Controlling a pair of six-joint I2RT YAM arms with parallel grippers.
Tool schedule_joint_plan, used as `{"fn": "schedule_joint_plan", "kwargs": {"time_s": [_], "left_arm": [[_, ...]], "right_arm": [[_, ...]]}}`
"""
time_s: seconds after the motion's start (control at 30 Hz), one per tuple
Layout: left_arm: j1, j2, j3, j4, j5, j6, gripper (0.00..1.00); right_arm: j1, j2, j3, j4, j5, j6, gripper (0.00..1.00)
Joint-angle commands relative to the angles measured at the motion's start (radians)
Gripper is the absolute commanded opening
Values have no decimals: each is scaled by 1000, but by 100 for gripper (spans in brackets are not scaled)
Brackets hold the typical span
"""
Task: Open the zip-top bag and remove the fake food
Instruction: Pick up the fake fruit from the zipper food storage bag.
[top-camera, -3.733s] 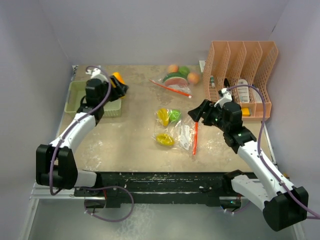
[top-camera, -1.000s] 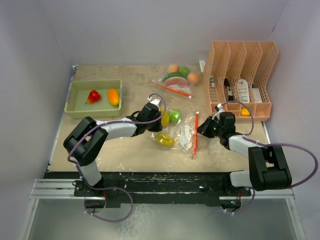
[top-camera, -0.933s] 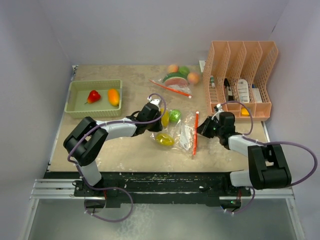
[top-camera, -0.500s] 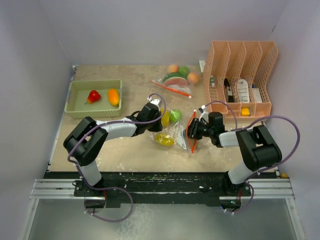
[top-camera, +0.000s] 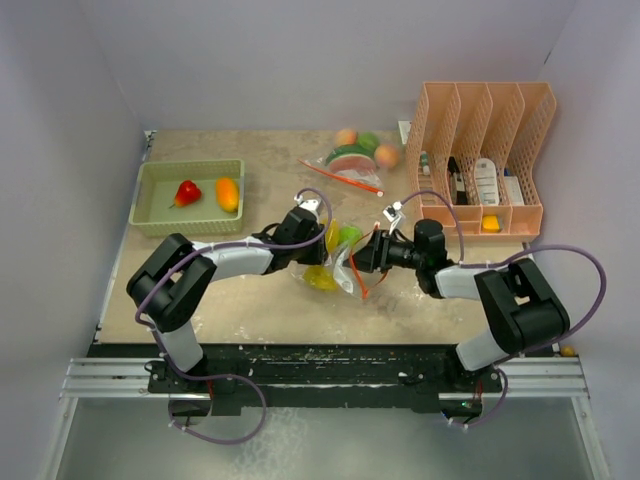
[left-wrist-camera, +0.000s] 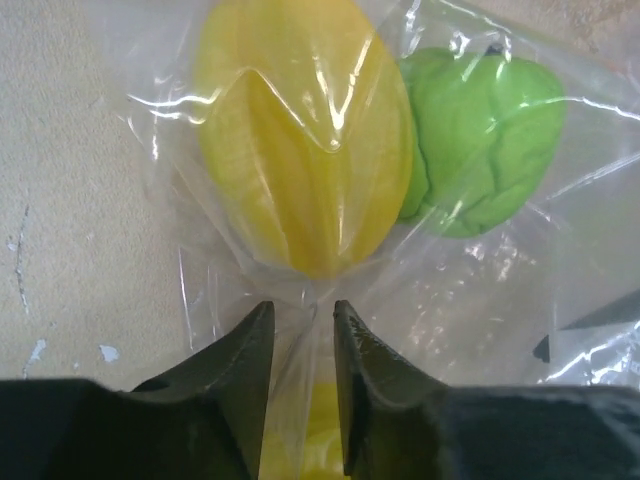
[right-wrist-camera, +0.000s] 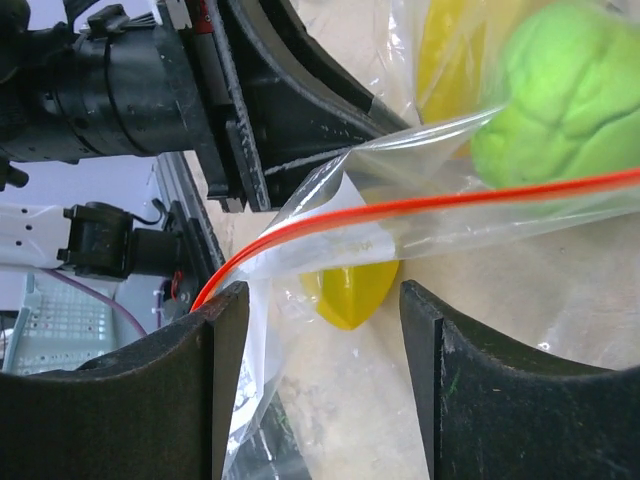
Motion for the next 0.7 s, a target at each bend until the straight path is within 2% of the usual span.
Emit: {"fn": "schedule_joint_plan", "kwargs": {"time_s": [0.0,0.07,0.13,0.2,0.3,0.37,0.43,0.53,0.67], "left_arm": [[-4,-66,-32,33,-15,6,48],[-3,-129,-47,13,-40,13,70],[-3,-190,-62,-12,-56,23,85],[-3,-257,-90,-40,-78,27,93],[-3,-362,-144,-75,-110,13,94],[-3,-430,-193,-83,-122,-6,91],[-3,-480,-251,-75,-120,-30,83],[-4,-511,-328,-32,-101,-63,65],[-4,-471,-374,24,-91,-85,39]], "right_arm": [[18,9,34,-39,-14,-60,65],[29,26,30,-29,-7,-61,65],[44,40,33,-23,14,-61,64],[67,55,39,-19,37,-62,63],[96,78,56,-14,63,-62,57],[112,92,66,-13,77,-61,47],[123,107,75,-13,89,-65,41],[132,128,80,-2,95,-60,33],[140,135,87,7,95,-52,24]]}}
